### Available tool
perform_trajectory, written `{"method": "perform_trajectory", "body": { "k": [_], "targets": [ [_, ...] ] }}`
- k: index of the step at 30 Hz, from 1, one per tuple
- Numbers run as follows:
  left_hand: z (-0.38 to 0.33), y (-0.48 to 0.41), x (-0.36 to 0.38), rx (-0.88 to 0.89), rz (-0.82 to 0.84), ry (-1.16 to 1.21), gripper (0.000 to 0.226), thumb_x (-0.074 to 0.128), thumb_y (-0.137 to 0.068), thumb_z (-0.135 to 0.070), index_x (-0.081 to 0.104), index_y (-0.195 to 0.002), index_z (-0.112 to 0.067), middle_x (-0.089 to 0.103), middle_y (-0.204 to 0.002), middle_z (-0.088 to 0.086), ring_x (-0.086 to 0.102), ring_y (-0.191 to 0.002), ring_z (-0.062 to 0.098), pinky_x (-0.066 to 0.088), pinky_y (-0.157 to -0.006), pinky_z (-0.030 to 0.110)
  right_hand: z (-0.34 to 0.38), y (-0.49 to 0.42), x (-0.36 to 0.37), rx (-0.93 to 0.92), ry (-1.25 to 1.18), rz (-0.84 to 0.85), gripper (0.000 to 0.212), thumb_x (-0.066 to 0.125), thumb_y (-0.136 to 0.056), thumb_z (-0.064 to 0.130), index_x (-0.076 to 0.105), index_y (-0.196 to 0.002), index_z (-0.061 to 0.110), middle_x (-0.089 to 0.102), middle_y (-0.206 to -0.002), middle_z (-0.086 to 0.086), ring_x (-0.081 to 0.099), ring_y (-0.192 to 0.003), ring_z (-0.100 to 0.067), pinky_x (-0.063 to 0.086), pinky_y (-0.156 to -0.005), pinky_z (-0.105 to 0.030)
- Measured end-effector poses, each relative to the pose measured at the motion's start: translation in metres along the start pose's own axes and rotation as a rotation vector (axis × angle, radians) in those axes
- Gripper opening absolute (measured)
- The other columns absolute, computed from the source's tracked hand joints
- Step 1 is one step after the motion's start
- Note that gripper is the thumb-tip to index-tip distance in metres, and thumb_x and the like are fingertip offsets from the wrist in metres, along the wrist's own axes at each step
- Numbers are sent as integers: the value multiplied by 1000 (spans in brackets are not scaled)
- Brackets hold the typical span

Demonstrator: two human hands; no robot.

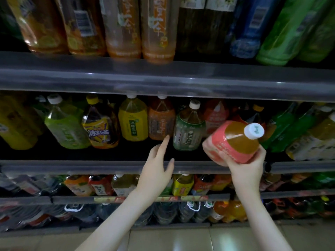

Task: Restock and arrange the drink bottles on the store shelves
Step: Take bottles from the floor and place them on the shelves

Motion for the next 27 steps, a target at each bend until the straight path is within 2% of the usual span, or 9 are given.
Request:
{"method": "perform_trajectory", "body": {
  "k": [1, 4, 6, 9, 12, 15, 19, 23, 27],
  "targets": [
    [-4, -9, 8, 4, -17, 2, 69, 50, -97, -29, 7, -148, -45, 31, -148, -1, 48, -83, -7, 34, -73, 6, -6, -8, 1, 8, 12, 10, 85, 86, -66, 14, 37, -135, 21, 46, -125, 10, 47, -114, -9, 38, -91, -21],
    [-10, -35, 31, 22, -73, 2, 78, 53, -96, -29, -4, -146, -45, 29, -148, 10, 53, -116, 22, 42, -85, 19, -24, -28, 9, 44, 55, 60, 89, 88, -65, 21, 36, -137, 23, 48, -125, 9, 48, -112, -10, 41, -93, -28],
    [-10, -50, 44, 38, -98, -40, 84, 56, -94, -27, -9, -145, -45, 29, -147, 15, 52, -119, 32, 49, -91, 34, -32, -41, 13, 57, 68, 99, 87, 88, -64, 24, 38, -136, 23, 50, -124, 8, 52, -111, -14, 45, -94, -32],
    [-7, -64, 56, 74, -110, -89, 92, 57, -92, -21, -16, -139, -51, 29, -147, 19, 54, -112, 41, 53, -85, 47, -37, -59, 20, 67, 91, 212, 84, 88, -64, 29, 41, -134, 28, 56, -122, 6, 56, -109, -16, 49, -93, -37],
    [-5, -72, 62, 111, -130, -106, 96, 58, -92, -18, -19, -139, -53, 31, -146, 23, 55, -107, 46, 52, -85, 51, -39, -72, 26, 55, 109, 293, 79, 86, -67, 31, 42, -133, 31, 59, -119, 9, 58, -108, -15, 50, -91, -36],
    [-6, -76, 67, 118, -150, -128, 95, 60, -91, -19, -16, -142, -45, 31, -144, 27, 46, -119, 48, 51, -85, 52, -40, -80, 26, 36, 128, 305, 81, 82, -71, 34, 38, -140, 29, 59, -123, 7, 57, -110, -16, 50, -93, -36],
    [-9, -79, 71, 95, -172, -171, 93, 63, -90, -26, -12, -144, -35, 29, -145, 30, 37, -129, 48, 50, -86, 50, -46, -76, 27, -41, 183, 332, 82, 80, -76, 25, 32, -143, 28, 55, -123, 9, 54, -113, -14, 43, -85, -19],
    [-11, -79, 74, 106, -189, -180, 98, 65, -89, -21, -14, -146, -36, 28, -145, 32, 36, -129, 50, 49, -86, 50, -47, -70, 24, -67, 231, 242, 92, 77, -79, 26, 20, -151, 25, 49, -137, 2, 46, -126, -16, 39, -100, -25],
    [-8, -78, 75, 135, -186, -156, 97, 65, -88, -16, -9, -146, -37, 27, -144, 34, 33, -130, 52, 47, -90, 52, -35, -55, 28, -351, 517, 1, 80, 69, -86, 17, 23, -151, 20, 37, -142, -17, 33, -129, -33, 33, -103, -37]
  ]
}}
Point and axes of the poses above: each hand's wrist, its own y-axis away from the middle knuckle, its own x-axis out of the palm, z = x × y, the point moved 5 cm from there along -y, towards the middle knuckle
